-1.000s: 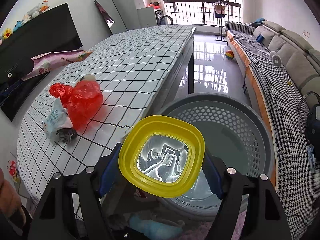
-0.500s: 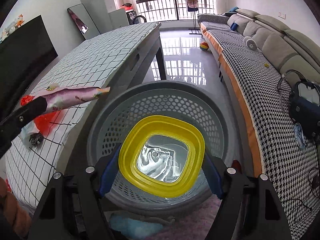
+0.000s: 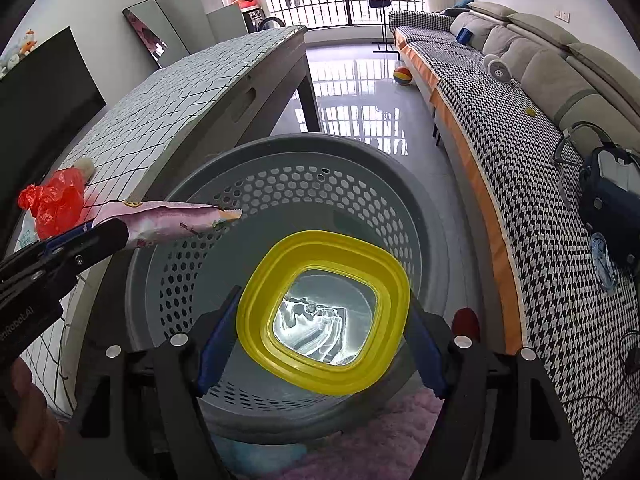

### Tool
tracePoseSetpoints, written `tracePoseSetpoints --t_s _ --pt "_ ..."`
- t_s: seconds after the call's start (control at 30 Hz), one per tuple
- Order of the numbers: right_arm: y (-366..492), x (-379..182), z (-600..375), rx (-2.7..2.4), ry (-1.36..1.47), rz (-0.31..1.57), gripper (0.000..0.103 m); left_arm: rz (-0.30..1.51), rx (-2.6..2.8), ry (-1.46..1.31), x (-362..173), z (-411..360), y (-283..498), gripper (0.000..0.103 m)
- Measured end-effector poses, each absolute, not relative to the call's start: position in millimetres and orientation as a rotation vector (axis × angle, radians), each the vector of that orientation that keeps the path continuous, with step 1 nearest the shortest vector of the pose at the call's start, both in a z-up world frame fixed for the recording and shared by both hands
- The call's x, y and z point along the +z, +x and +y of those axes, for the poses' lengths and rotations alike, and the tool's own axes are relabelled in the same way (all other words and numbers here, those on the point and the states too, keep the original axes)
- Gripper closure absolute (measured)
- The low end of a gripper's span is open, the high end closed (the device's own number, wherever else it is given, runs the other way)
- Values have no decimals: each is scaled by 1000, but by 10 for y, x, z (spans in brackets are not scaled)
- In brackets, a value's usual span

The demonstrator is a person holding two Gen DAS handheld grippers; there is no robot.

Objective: Collect trash
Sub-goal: 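Carry the yellow lid and pink packet over the grey basket with both grippers, then open both grippers to drop the lid and packet into the basket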

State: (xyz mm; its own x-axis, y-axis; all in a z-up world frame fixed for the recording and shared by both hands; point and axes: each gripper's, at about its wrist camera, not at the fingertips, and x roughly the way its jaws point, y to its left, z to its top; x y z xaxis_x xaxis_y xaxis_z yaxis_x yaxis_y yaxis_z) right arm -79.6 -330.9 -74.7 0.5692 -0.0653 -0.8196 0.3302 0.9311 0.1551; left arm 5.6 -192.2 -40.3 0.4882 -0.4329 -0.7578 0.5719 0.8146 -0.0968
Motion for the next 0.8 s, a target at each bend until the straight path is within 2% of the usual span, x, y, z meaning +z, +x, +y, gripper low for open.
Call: tracePoseSetpoints --t_s 0.2,0.27,0.33,0.37,0.6,0.8 --pt "-782 -777 -3364 -234 324 936 30 867 -594 184 -431 -1942 60 74" --pt "-782 -779 -3379 -230 326 933 29 856 -586 191 -412 -1951 48 67" --pt "-791 -770 -3384 -232 327 925 26 844 -579 192 -387 -1944 33 45" --pt "-798 -764 -3391 -229 332 920 24 836 -573 191 -368 -1940 30 40" --pt "-819 -753 -3415 -227 353 916 23 838 -552 182 -352 -1921 51 39" --pt "-830 -745 -3391 -232 350 911 23 826 -537 175 -324 -1905 48 30"
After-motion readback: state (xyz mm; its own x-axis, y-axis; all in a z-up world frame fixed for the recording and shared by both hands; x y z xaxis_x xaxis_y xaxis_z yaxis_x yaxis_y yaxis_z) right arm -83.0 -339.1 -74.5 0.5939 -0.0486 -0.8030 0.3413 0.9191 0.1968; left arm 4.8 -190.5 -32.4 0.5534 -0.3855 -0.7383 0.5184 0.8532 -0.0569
